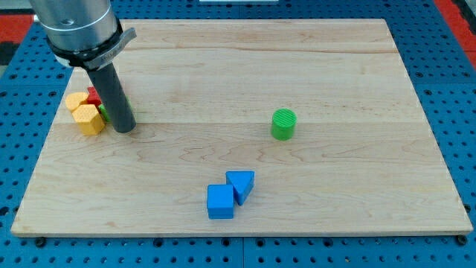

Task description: Move the green circle right above the red star

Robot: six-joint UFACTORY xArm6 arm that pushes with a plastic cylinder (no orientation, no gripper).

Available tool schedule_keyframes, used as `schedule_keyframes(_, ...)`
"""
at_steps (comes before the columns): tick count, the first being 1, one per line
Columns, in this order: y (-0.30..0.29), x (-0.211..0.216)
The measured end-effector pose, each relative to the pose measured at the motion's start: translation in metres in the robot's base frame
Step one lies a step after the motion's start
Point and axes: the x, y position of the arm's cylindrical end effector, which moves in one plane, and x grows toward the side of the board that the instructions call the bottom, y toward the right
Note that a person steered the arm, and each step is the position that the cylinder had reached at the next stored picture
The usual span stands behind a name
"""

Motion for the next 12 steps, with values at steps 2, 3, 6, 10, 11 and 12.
schedule_keyframes(2, 0.142, 0.017)
schedule_keyframes(3, 0.173, 0.048)
schedule_keyframes(6, 0.181, 0.003)
schedule_keyframes(10, 0.254, -0.07)
schedule_keyframes(11, 0.223, -0.09)
schedule_keyframes(12, 0.223, -0.051)
